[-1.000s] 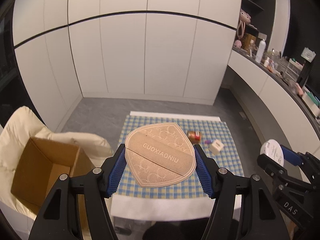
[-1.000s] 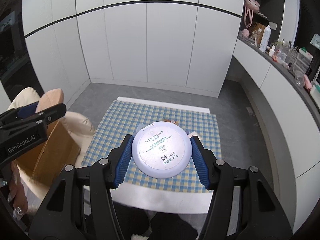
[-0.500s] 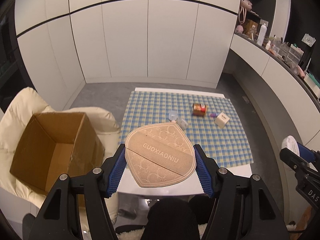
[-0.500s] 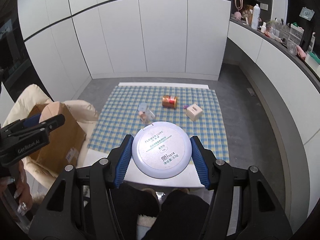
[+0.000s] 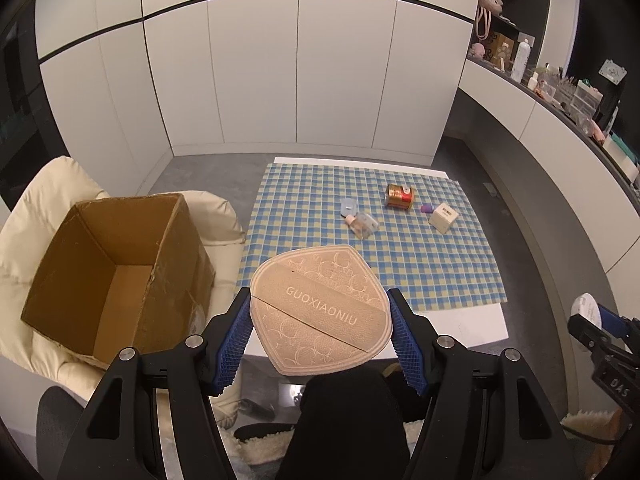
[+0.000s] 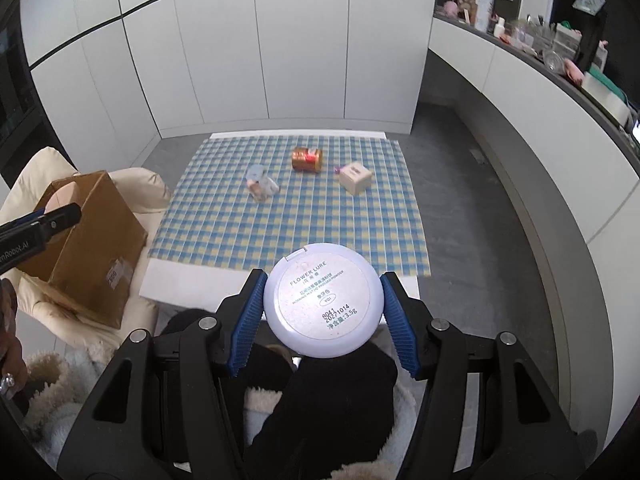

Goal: Organize objects
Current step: 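Carry the puff and white compact back toward the cardboard box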

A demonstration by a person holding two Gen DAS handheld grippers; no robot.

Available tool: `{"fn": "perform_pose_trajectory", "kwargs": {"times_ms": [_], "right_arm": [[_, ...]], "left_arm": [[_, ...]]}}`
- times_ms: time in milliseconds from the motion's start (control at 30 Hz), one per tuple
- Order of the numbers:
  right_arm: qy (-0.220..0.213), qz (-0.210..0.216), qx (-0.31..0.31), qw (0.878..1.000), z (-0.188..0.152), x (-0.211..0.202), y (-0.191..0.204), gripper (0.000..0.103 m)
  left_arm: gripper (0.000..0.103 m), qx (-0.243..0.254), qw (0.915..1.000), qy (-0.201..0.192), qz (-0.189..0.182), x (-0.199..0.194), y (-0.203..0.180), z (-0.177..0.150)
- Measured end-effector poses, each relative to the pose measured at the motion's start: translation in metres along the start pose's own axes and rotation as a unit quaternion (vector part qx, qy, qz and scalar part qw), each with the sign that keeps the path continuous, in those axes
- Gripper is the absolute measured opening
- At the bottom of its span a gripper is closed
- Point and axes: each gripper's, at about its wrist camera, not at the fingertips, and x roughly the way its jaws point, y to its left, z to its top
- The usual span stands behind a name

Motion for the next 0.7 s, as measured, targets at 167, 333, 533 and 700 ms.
{"fn": "perform_pose_trajectory", "kwargs": {"times_ms": [167,333,533,700], "right_arm": [[-0.001,0.007,0.002,1.0,-0.016,-0.012,-0.004,0.06],[-0.005,0.004,-0.004,1.0,-0.023,-0.019,-0.004,0.06],[-0.012,0.003,-0.015,1.0,-0.022,-0.022,0.005,0.06],[-0.006,0.015,-0.02,1.0,-0.022,-0.02,0.013,0.06]], "left_arm": [[0.066,0.01,0.9999,0.004,0.0,-0.002,-0.005,-0.01],[0.066,0.008,0.9998,0.014,-0.007,-0.001,-0.008,-0.015],[0.066,0.008,1.0,-0.002,0.003,-0.01,-0.006,-0.015],[0.066,0.001,1.0,-0.002,0.005,-0.011,0.0,-0.014]]}}
